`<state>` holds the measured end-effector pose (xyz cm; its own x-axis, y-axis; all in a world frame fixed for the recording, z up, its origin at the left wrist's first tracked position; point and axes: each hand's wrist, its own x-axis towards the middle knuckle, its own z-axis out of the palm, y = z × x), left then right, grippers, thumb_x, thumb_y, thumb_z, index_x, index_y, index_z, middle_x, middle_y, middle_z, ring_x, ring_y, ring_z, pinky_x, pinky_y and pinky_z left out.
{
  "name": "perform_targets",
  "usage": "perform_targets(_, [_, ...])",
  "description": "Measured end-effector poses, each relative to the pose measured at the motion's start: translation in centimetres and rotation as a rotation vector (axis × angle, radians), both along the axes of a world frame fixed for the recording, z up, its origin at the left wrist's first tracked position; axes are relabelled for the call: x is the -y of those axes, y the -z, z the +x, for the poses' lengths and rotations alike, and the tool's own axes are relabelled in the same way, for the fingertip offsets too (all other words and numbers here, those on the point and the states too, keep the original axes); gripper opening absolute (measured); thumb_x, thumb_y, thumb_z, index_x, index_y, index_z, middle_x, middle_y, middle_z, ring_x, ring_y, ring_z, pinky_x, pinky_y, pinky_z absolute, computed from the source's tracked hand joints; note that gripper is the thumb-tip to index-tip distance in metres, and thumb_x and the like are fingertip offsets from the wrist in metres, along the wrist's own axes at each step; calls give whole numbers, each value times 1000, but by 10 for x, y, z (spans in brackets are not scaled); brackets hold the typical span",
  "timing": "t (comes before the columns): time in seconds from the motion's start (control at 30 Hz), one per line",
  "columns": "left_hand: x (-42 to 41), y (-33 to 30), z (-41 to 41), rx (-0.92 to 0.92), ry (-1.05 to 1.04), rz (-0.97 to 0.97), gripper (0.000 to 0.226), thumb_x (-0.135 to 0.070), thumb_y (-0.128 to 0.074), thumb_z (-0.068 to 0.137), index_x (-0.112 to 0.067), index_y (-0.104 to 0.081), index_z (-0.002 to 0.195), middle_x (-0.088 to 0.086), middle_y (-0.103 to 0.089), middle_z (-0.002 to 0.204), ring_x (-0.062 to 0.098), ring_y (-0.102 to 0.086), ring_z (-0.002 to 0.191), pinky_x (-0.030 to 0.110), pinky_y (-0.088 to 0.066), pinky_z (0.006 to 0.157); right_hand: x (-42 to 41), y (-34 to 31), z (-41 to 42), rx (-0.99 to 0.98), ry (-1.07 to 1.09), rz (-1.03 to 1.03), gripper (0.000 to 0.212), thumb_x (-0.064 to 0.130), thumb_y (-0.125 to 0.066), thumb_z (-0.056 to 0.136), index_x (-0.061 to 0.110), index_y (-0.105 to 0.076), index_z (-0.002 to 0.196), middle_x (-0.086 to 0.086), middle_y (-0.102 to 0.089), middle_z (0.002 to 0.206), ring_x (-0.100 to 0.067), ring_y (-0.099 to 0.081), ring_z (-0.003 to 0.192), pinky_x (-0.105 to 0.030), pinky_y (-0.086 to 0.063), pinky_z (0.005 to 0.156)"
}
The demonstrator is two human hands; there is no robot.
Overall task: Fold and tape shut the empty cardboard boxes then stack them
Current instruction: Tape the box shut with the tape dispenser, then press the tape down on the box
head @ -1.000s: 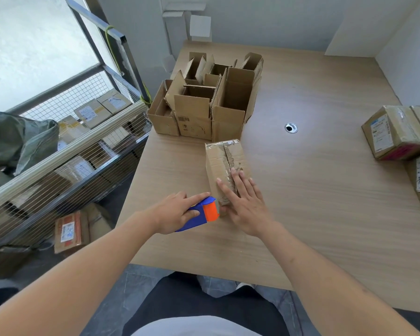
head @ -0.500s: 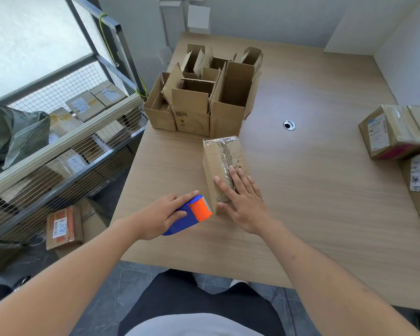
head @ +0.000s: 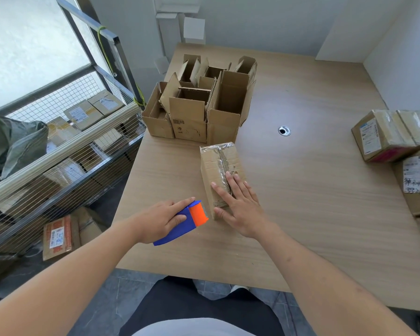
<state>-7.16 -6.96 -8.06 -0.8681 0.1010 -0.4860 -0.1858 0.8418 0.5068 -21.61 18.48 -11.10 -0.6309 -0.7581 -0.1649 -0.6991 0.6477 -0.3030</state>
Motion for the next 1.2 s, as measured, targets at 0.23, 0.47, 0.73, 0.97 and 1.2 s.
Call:
perform_targets(0.23, [-27,2,-17,97,-157,64,34,-46,-27,110,-26,-46,131,2,-65,93,21,-61,84,38,-45,78,2,-3,4,-2,6,14,67,69,-29,100,56,8,155,5,25,168,-11,29,151,-36,14,125])
perform_targets(0.47, [-25,14,-24,178,-194,-9,29,-37,-30,111,-21,-44,91,2,-57,85,24,-53,79,38,-39,75,2,-1,2,-3,11,24,68,66,-31,100,55,7,156,5,22,169,-12,28,152,-36,14,125])
perform_targets(0.73, [-20,12,-23,27,-252,18,31,-44,-30,110,-32,-45,134,5,-67,95,26,-62,84,41,-48,81,15,0,14,-37,142,-73,72,71,-29,86,49,-24,155,3,-3,172,-17,8,157,-35,11,125])
perform_targets(0.97, [-13,11,-18,-49,-259,53,32,-40,-31,110,-32,-42,140,0,-65,86,19,-60,73,33,-41,65,25,10,20,-162,168,-92,65,59,-51,87,38,-43,148,-8,-25,167,-28,-16,156,-45,-6,126])
perform_targets(1.2, [4,38,-17,-93,-291,-20,48,-46,-49,104,-42,-31,147,3,-61,84,21,-58,78,39,-49,72,18,24,13,-306,93,-96,70,70,-35,92,33,-38,152,-14,-31,164,-34,-29,152,-50,-18,122])
